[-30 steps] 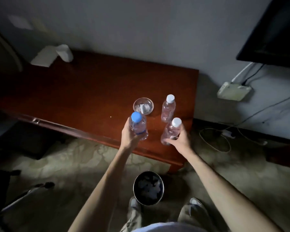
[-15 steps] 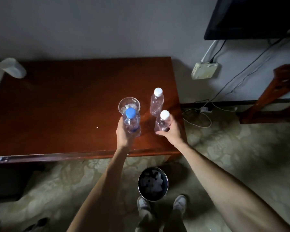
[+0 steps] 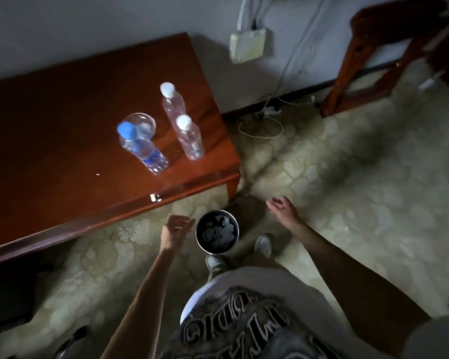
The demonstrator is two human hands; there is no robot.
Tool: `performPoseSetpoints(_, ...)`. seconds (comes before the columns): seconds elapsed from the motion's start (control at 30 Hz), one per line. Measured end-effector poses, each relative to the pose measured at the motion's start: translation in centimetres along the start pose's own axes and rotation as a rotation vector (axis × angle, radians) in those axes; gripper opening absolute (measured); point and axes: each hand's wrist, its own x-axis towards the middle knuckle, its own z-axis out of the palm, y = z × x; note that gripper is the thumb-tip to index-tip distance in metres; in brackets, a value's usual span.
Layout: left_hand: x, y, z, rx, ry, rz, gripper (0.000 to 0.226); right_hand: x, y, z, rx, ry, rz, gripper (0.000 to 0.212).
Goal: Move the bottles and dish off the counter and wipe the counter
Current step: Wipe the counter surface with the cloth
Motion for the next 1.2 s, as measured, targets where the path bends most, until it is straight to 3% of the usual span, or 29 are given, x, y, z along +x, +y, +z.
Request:
performPoseSetpoints(0.1,-0.5,-2.6,4.6,0.182,-0.369,-0.287,0.011,-3.8,8.4,-4.1,0.04,0.027,0.201,0.017)
performPoseSetpoints(0.23,-1.7,-0.3,10.5,0.317,-0.484,-0.448,0.016,-9.2,16.1,-7.4,0.236,0.201,0.403,0.024)
performPoseSetpoints(0.37,-0.9,5.1,17.4,0.476,-0.61,-0.366,0.02,-12.8,21.7,-8.8,0.452,0.352,0.547,0.021)
performPoseSetpoints(0.5,0.5,12.1,26.2,0.657,-0.691,-0.12,0.018,-13.8,26.0,-10.1,0.675,0.379,0.702,0.016)
performPoseSetpoints(0.67,1.0,18.2,36.2,0.729,-0.684,-0.011,0.014,-10.8,26.9,-16.1,0.8,0.427,0.747,0.014)
performPoseSetpoints(0.8,1.4,21.2,41.8,0.803,-0.664,-0.077,0.015,-6.4,27.0,-24.6,0.796,0.373,0.716,0.021)
performPoseSetpoints(0.97,2.7,25.8,47.6,0.736,-0.523,-0.173,0.008,0.2,23.9,-37.3,0.753,0.366,0.567,0.018)
performPoseSetpoints(1.2,7.2,31.7,57.9,0.867,-0.564,-0.178,0.016,8.3,21.3,-51.9,0.85,0.425,0.489,0.018)
